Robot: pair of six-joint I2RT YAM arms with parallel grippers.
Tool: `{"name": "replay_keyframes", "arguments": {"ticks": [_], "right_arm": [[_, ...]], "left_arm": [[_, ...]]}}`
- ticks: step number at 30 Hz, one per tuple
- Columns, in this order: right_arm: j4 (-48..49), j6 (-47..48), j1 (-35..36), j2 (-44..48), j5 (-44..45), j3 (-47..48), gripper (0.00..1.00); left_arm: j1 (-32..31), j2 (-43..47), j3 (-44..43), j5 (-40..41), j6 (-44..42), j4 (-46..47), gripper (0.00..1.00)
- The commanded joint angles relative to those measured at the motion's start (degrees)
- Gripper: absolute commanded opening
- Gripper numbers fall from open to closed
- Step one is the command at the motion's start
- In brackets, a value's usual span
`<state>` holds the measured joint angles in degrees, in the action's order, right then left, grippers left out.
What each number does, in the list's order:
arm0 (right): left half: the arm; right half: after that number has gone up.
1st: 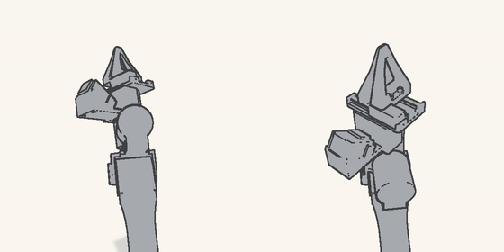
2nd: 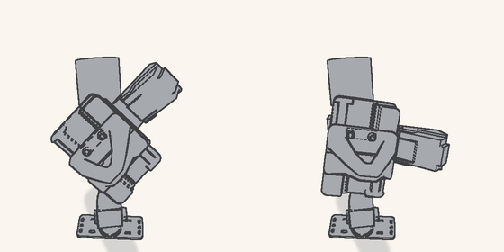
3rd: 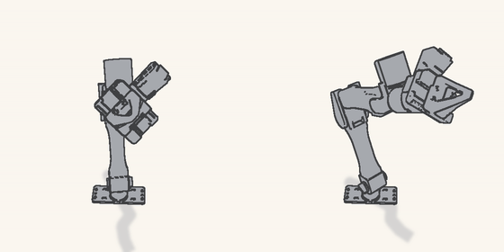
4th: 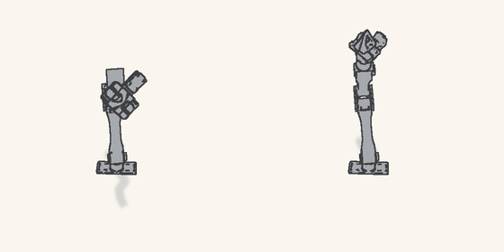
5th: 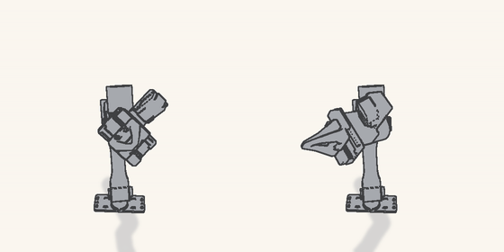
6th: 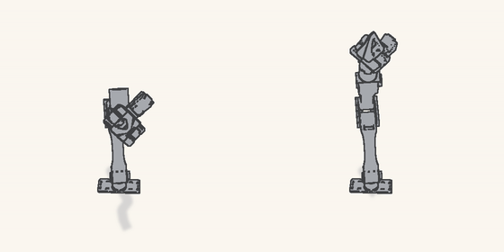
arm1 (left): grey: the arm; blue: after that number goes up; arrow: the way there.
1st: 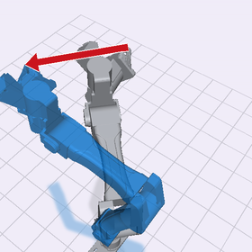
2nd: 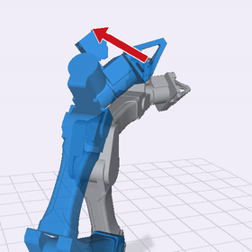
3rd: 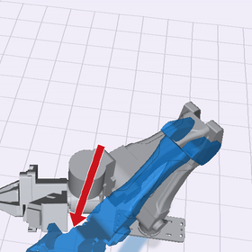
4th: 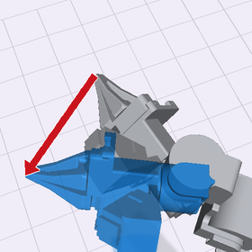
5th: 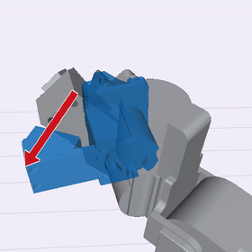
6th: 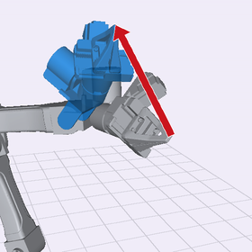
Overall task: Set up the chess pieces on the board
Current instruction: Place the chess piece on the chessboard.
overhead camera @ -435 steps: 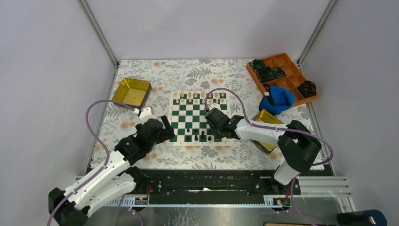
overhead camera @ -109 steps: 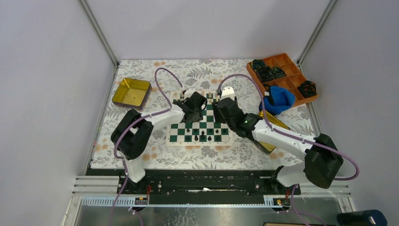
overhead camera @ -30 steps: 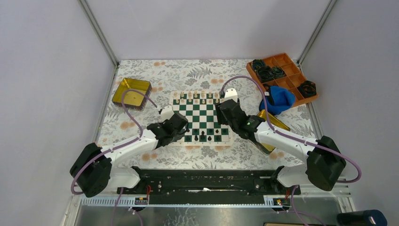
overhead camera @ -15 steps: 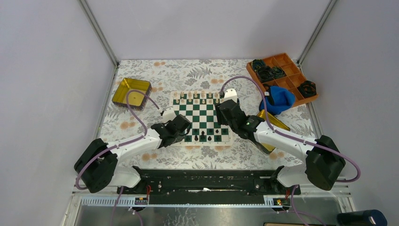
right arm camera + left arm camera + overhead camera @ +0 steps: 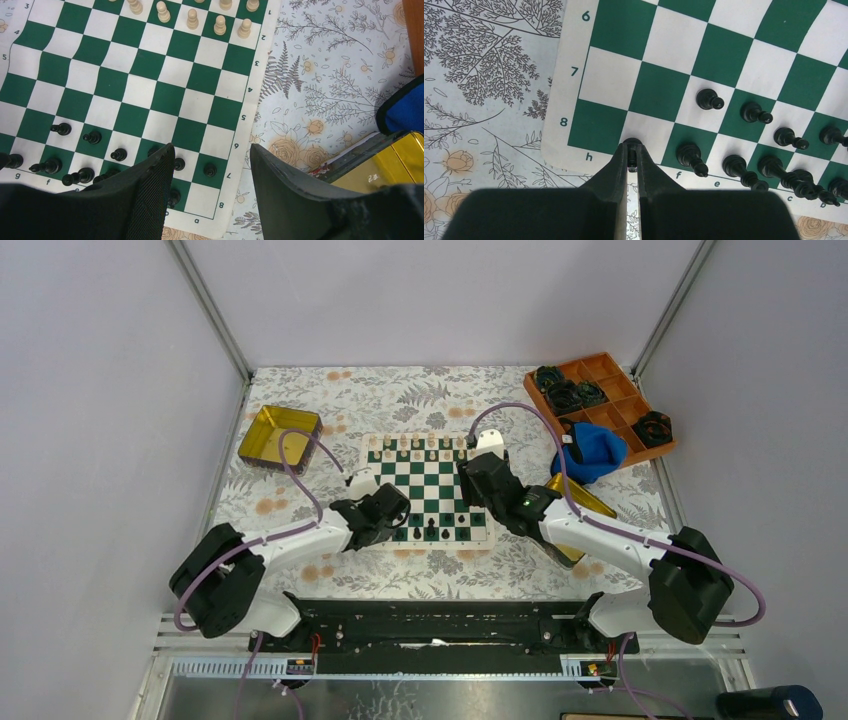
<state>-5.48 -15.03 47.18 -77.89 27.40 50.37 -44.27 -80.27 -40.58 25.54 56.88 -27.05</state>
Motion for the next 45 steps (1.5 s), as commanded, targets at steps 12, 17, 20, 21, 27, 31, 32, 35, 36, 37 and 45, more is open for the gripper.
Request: {"name": "replay_keyframes", "arguments": {"ticks": [12,17,20,21,27,31,32,35,36,37,45], "right_arm": [[1.8,0.1,-0.7,0.1,0.9,-0.4,0.63],[1.8,0.1,-0.7,0.1,0.7,-0.6,0.63],[1.8,0.0,-0.7,0.0,0.7,-0.6,0.63],[1.8,0.0,-0.7,0.0,0.7,-0.6,0.63],[1.8,0.0,-0.7,-0.2,0.7,-0.8,0.63],[1.8,0.0,-0.7,-0.2,0.6,-0.7,0.63],[1.7,0.0,-0.7,-0.2,0.6,-0.7,0.63],[1.7,0.0,-0.7,-0.3,0.5,-0.6,0.63],[1.7,0.0,-0.7,-0.2,0.5,-0.6,0.63],[1.7,0.0,-0.7,-0.2,0.6,-0.6,0.63],[0.9,-0.2,-0.7,0.2,1.5,0.3,0.64]], "left_arm": [[-0.3,-2.1,-3.2,1.7,-0.6,0.7,0.0],[-0.4,-2.1,-2.8,1.7,-0.4,0.7,0.0],[-0.3,-2.4,-2.7,1.6,-0.4,0.6,0.0],[-0.3,-2.5,-2.7,1.6,-0.4,0.7,0.0],[-0.4,-2.8,-2.8,1.4,-0.4,0.7,0.17],[-0.4,-2.7,-2.8,1.4,-0.3,0.6,0.25],[-0.3,-2.7,-2.8,1.5,-0.4,0.7,0.26],[-0.4,-2.4,-2.9,1.6,-0.4,0.5,0.28],[-0.3,-2.4,-3.0,1.7,-0.4,0.3,0.28],[-0.4,-2.3,-3.1,1.7,-0.4,0.2,0.29],[-0.4,1.7,-3.8,2.8,-0.2,-2.4,0.35]]}}
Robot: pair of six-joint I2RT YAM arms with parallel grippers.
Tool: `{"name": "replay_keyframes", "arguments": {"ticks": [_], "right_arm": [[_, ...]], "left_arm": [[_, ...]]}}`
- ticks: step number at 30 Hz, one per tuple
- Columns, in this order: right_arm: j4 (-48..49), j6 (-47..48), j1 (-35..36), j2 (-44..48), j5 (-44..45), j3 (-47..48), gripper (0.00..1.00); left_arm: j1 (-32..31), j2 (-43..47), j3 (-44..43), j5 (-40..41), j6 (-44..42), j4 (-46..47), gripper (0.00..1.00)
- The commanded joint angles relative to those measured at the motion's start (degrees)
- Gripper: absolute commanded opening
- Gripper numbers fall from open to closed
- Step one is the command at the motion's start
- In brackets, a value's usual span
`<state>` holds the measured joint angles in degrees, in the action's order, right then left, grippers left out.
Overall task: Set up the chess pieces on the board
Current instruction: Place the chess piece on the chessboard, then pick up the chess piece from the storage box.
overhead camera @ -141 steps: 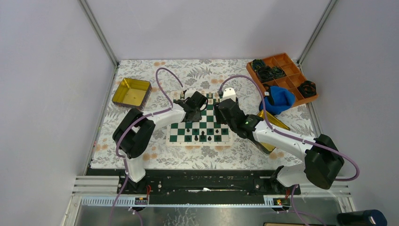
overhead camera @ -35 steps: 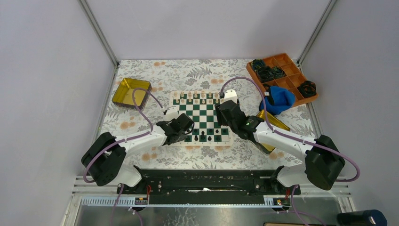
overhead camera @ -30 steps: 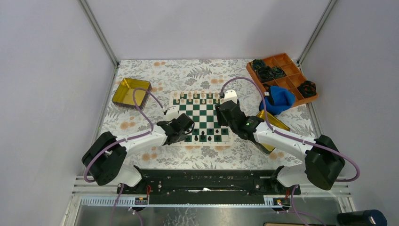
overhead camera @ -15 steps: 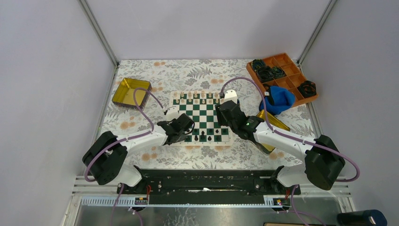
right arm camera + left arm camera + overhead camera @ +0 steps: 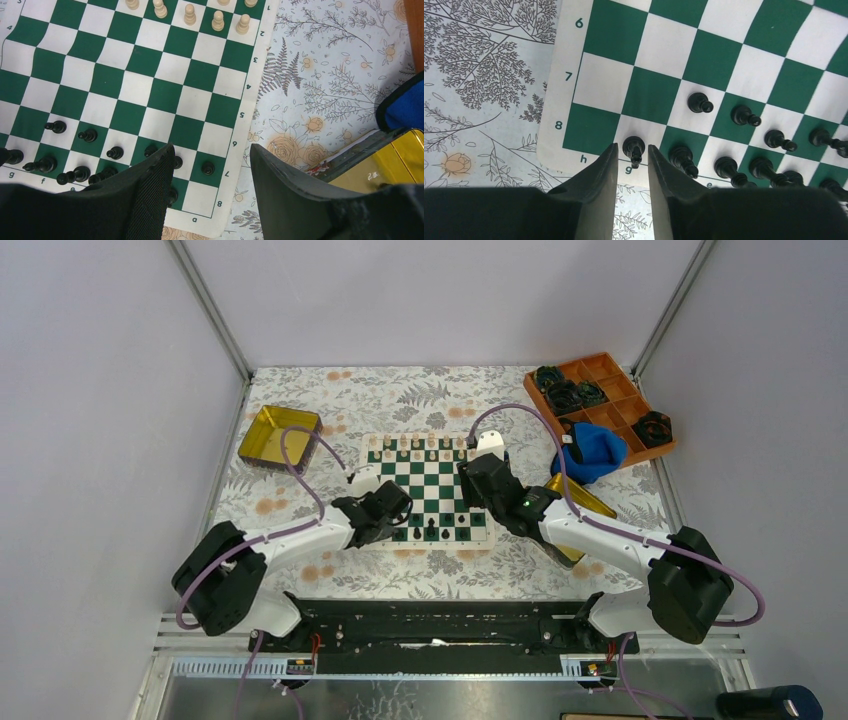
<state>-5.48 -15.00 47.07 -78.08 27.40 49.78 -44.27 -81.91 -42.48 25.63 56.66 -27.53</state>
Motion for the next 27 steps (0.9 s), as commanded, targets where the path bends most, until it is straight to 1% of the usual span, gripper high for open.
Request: {"name": "replay_keyframes", "arguments": {"ticks": [1,5,9,11,14,18,23,27], "right_arm": [[0.8,-0.3,-0.6,0.5,1.9,1.0,0.64],[0.3,-1.7,-1.0,0.9,3.2,1.0,0.65],[-0.5,-3.7,-1.5,1.6,7.6,0.7,0.67],[-1.1,-4.3,-1.8,1.9,9.9,0.5,0.69],[-2.0,-6.0,-2.9,2.3,12.9,0.4,0.69],[-3.1,-8.6,-5.9,2.4,13.2,-0.1,0.68],[-5.8,-11.8,-9.6,1.7,14.1,0.6,0.65],[-6.9,-15.4,-13.4,3.3,13.8,-0.3,0.63]], "left_arm": [[-0.3,4.2,-1.9,3.0,0.1,-2.2,0.36],[-0.4,8.3,-1.7,4.2,0.4,-3.6,0.4],[-0.3,12.7,-1.4,5.4,0.1,-4.4,0.47],[-0.3,14.7,-1.3,6.1,-0.3,-4.5,0.49],[-0.3,17.2,-1.3,7.3,-1.5,-4.1,0.54],[-0.3,18.9,-1.3,8.1,-4.4,-2.0,0.59],[-0.3,19.3,-1.2,8.0,-7.6,1.2,0.62],[-0.2,20.1,-0.2,7.4,-8.7,3.7,0.63]]}}
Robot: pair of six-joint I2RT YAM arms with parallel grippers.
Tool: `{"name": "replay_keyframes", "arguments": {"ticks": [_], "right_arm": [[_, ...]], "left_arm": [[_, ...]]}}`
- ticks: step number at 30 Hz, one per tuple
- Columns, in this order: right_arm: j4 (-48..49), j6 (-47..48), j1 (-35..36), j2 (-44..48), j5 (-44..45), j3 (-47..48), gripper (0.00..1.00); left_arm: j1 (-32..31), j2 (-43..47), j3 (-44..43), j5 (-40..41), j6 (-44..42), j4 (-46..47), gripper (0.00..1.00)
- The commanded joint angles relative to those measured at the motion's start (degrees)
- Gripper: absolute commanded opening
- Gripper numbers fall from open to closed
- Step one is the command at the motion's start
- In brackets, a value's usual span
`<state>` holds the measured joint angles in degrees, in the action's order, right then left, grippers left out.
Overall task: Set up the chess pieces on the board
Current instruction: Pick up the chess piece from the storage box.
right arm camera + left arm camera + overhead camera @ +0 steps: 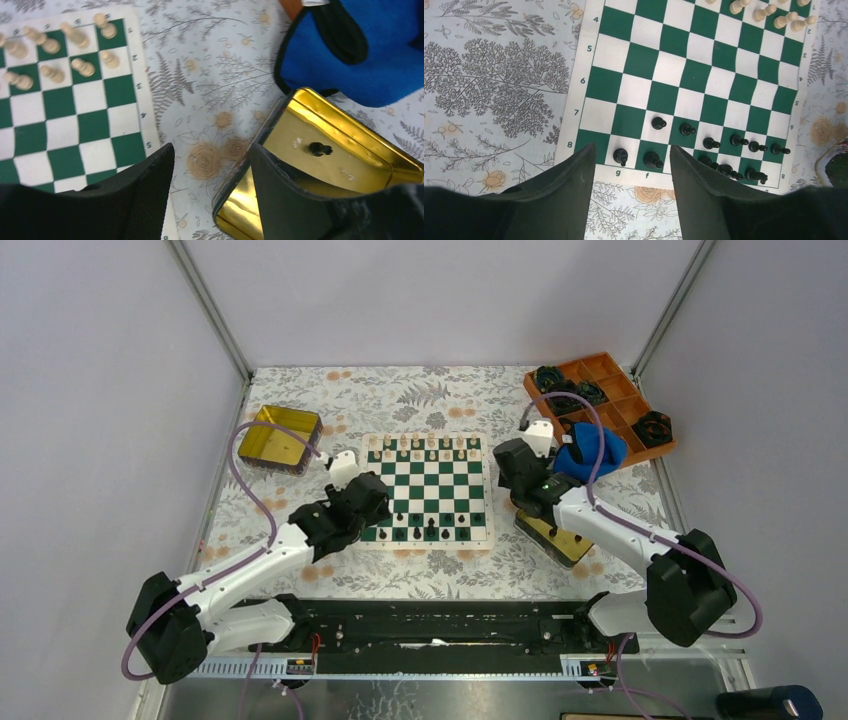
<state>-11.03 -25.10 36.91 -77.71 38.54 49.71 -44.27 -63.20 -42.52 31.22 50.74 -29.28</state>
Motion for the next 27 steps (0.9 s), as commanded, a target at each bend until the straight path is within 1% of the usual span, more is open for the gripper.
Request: {"name": "replay_keyframes", "arguments": {"ticks": [1,6,9,12,17,21,27], "right_arm": [[-1.2,-6.2,-4.2,3.4,2.2,-0.6,0.63],[-2.8,-8.3,-9.0,3.5,0.0,-0.9,0.62],[-4.2,-8.9,-11.1,3.2,0.0,-1.1,0.62],[-5.1,-9.8,-13.1,4.0,1.5,-2.1,0.6],[-5.8,-12.5,-18.7,6.3,0.2,-4.4,0.6],[-5.9,-14.0,-22.6,6.9,-2.8,-5.6,0.59],[-6.5,-15.3,-26.0,5.1,-6.5,-7.0,0.58]], "left_arm": [[0.0,1.8,0.2,1.5,-2.8,6.0,0.63],[1.5,4.2,2.9,-0.7,-4.0,9.6,0.62],[3.1,5.6,4.8,-2.3,-4.3,11.2,0.57],[5.2,6.8,7.2,-5.3,-5.3,13.5,0.54],[8.1,8.2,8.3,-6.1,-5.7,13.4,0.56],[8.3,9.4,8.6,-5.3,-5.7,13.1,0.58],[8.3,9.9,8.4,-5.3,-5.7,12.4,0.6]]}}
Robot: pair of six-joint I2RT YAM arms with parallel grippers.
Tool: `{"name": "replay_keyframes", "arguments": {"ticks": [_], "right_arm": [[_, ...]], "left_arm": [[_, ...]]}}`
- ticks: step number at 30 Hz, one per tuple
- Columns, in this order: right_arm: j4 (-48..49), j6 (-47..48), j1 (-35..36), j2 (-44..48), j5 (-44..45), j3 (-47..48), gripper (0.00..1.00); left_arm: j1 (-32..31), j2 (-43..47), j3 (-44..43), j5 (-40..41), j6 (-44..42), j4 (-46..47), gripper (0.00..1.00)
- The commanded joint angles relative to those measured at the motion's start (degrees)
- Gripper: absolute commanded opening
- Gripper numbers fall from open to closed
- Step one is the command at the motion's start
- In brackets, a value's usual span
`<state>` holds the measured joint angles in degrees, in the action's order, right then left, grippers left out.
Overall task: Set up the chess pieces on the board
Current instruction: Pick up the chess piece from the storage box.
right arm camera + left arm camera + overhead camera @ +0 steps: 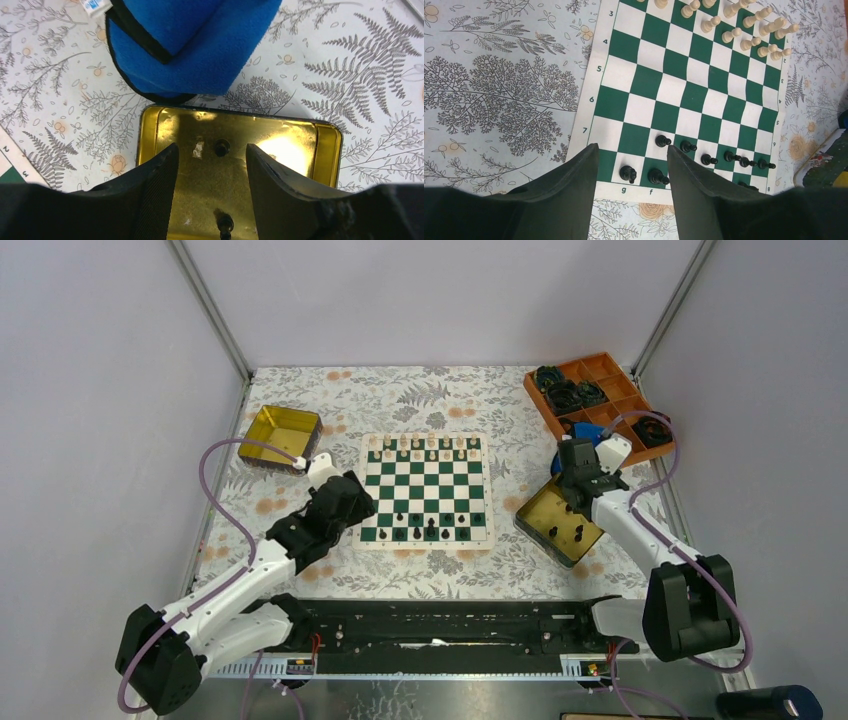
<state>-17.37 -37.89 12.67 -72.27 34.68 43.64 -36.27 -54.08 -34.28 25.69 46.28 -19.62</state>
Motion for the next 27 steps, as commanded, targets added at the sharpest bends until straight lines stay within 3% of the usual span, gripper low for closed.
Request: {"name": "replay_keyframes", "arguments": {"ticks": [1,19,27], "right_arm": [[0.3,-2.7,-2.3,-0.4,-3.5,-1.4,0.58],[4.7,-3.0,-6.0,-6.8,-10.0,-3.8,0.49],[5.6,-2.8,-6.4,-8.0,-10.3,-3.8,0.39]], "left_arm": [[0.3,0.8,0.3,0.2,-1.2,2.8,0.6],[0.5,0.5,0.4,0.5,-1.1,2.7,0.61],[0.6,-0.1,0.4,0.5,-1.3,3.0,0.61]]}}
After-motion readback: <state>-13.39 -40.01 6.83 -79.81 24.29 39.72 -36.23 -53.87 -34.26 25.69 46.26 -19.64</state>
